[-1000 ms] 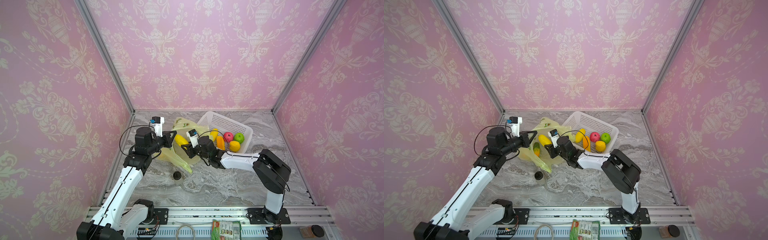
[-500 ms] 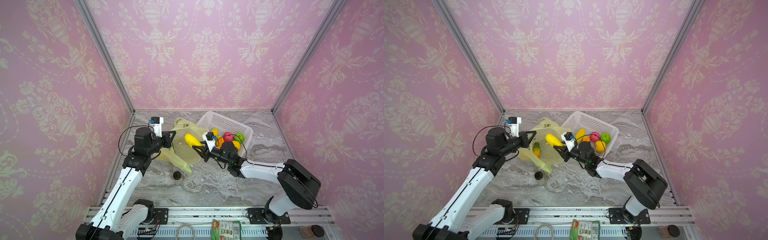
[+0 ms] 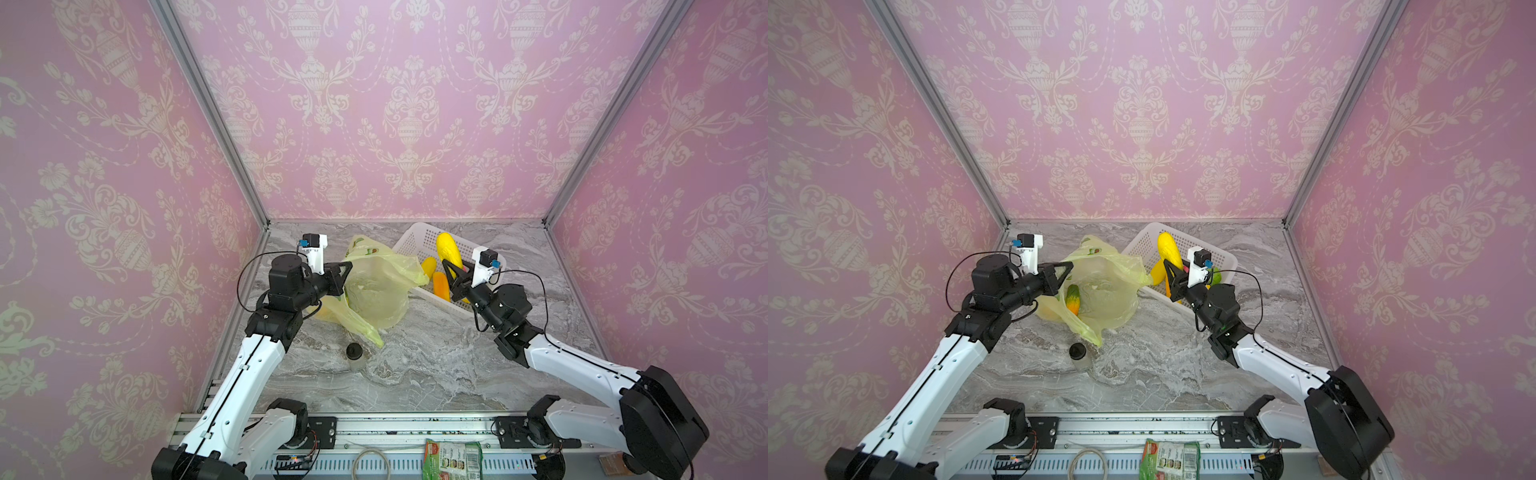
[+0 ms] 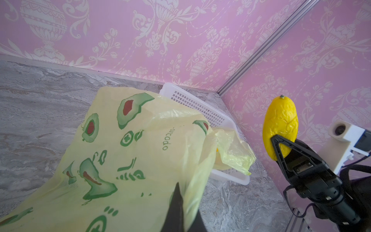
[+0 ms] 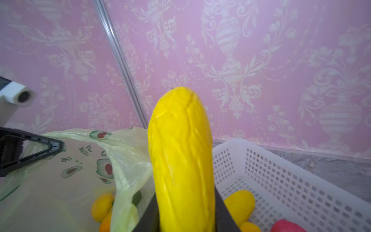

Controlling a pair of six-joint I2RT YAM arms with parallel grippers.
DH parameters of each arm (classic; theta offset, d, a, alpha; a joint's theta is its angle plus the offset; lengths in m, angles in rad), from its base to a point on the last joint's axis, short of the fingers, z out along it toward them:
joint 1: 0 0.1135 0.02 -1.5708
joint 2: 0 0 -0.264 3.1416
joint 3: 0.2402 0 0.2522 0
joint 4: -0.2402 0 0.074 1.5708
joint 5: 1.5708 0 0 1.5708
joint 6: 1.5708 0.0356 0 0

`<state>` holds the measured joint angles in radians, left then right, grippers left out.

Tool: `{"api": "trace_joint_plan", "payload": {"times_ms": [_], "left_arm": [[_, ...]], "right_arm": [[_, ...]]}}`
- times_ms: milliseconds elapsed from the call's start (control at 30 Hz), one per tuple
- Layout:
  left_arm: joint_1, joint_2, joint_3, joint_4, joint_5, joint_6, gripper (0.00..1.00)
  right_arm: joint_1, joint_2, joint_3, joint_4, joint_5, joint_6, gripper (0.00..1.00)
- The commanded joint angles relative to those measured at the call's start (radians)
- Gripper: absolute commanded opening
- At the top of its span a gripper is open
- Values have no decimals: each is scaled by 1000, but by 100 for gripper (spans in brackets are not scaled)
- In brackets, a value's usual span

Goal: Untie the knot of the plastic bag and take out the fruit
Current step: 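Lift the yellow elongated fruit out and carry it to the basket, then open the right gripper to drop the yellow fruit into the basket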

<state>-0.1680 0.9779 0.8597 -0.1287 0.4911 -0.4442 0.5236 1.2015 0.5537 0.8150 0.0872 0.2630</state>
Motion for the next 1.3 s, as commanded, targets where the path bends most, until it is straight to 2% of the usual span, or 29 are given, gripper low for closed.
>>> {"api": "trace_joint_plan", "payload": {"times_ms": [0,167,233,333,500,633,733,767,867,967,1167,1267], "left_arm": [[-6,-3,12,4,27,-15,0],[-8,-8,7,29,68,-28,0],[-10,-17,2,37,79,-18,0],[-9,-21,0,27,89,8,0],[-3,-12,2,10,79,27,0],[2,-10,4,-1,80,47,0],[4,-15,4,-10,66,62,0],[4,-16,4,-16,60,70,0],[5,-18,1,-27,46,95,0],[5,-7,2,-40,46,122,0],[10,-1,6,-50,40,146,0],[10,-2,2,-52,32,157,0]], "right_arm": [[-86,25,30,-169,127,139,12],[-252,243,230,-456,-9,323,11],[-282,348,319,-533,-85,328,11],[-287,457,426,-620,-94,305,12],[-287,570,523,-694,-86,279,19],[-287,639,590,-751,-87,263,28],[-286,667,612,-763,-109,260,48],[-285,662,608,-756,-115,260,59],[-274,590,540,-705,-105,244,79],[-253,454,445,-661,-51,219,90],[-149,135,300,-669,91,161,91],[-52,-19,228,-635,110,128,83]]}}
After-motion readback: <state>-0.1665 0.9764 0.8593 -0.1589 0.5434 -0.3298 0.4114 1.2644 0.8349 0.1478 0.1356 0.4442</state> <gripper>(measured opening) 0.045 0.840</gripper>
